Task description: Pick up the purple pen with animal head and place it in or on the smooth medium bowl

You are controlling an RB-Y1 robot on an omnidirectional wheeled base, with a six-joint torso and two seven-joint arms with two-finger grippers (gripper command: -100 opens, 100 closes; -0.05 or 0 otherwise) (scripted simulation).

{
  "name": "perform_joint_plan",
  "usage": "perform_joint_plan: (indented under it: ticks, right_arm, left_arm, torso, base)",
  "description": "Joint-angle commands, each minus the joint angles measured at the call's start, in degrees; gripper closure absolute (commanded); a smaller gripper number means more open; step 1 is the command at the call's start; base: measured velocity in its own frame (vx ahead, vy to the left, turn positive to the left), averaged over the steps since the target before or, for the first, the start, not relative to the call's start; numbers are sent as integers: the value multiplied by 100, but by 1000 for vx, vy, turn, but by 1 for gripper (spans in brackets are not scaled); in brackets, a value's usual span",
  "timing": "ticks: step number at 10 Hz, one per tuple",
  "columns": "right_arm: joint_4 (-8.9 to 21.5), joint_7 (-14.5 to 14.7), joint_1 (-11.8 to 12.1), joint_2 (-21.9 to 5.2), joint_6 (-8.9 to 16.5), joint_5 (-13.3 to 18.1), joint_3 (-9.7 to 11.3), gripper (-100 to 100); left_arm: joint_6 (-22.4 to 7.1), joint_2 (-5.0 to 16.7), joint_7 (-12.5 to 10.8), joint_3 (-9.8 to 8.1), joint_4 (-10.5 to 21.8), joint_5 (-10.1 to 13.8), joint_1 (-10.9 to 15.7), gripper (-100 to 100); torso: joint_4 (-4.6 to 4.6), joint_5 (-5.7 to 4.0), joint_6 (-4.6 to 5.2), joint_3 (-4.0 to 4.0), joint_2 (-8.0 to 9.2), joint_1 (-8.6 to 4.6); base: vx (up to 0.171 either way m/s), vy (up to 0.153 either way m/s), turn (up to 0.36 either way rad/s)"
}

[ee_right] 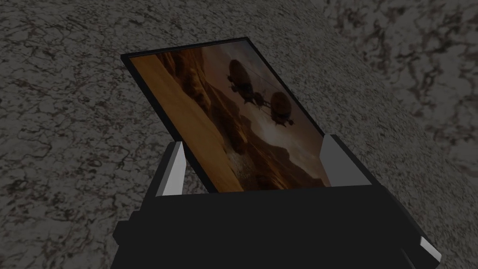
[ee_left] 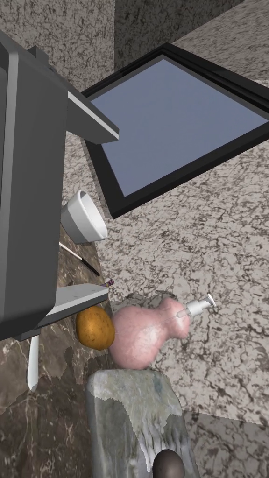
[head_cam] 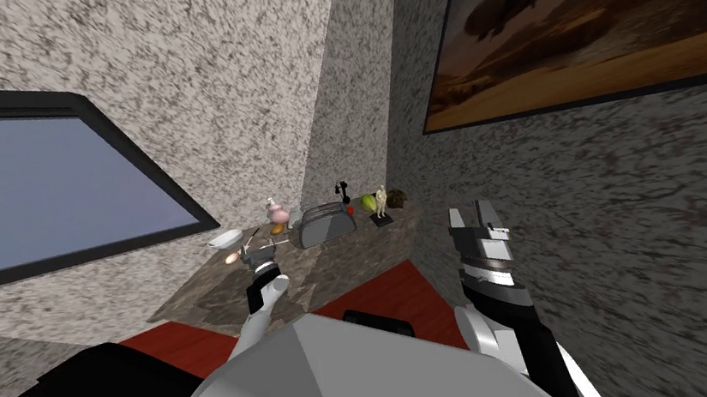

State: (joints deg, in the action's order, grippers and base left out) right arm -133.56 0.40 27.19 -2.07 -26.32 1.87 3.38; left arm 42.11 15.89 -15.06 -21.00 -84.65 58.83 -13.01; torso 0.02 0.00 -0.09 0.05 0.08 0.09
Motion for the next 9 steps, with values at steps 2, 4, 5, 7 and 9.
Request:
perform_joint_plan:
  ticks: [2, 4, 5, 7, 9]
  right_arm:
    - [0, 0, -1, 0, 0, 0, 1, 0]
    - [0, 0, 0, 0, 0, 0, 0, 0]
    - [0, 0, 0, 0, 0, 0, 0, 0]
    - [0, 0, 0, 0, 0, 0, 0, 0]
    - [0, 0, 0, 0, 0, 0, 0, 0]
  left_arm:
    - [59, 56, -58, -188, 311, 339, 124, -100]
    - [122, 97, -129, -347, 557, 596, 205, -100]
    - [186, 135, -203, -504, 793, 826, 281, -100]
    - [253, 170, -279, -659, 1028, 1072, 353, -100]
    - [388, 231, -434, -958, 1417, 1451, 483, -100]
  torso:
    - [0, 0, 5, -2, -3, 0]
    - [0, 1, 1, -1, -2, 5]
    - [0, 1, -1, -1, -2, 5]
    - [-2, 2, 2, -7, -14, 14]
    - [-2, 3, 0, -4, -8, 13]
  base:
    - [28, -12, -204]
    - [28, -3, -142]
    - [41, 3, -242]
    - [55, 21, -201]
    - [48, 23, -228]
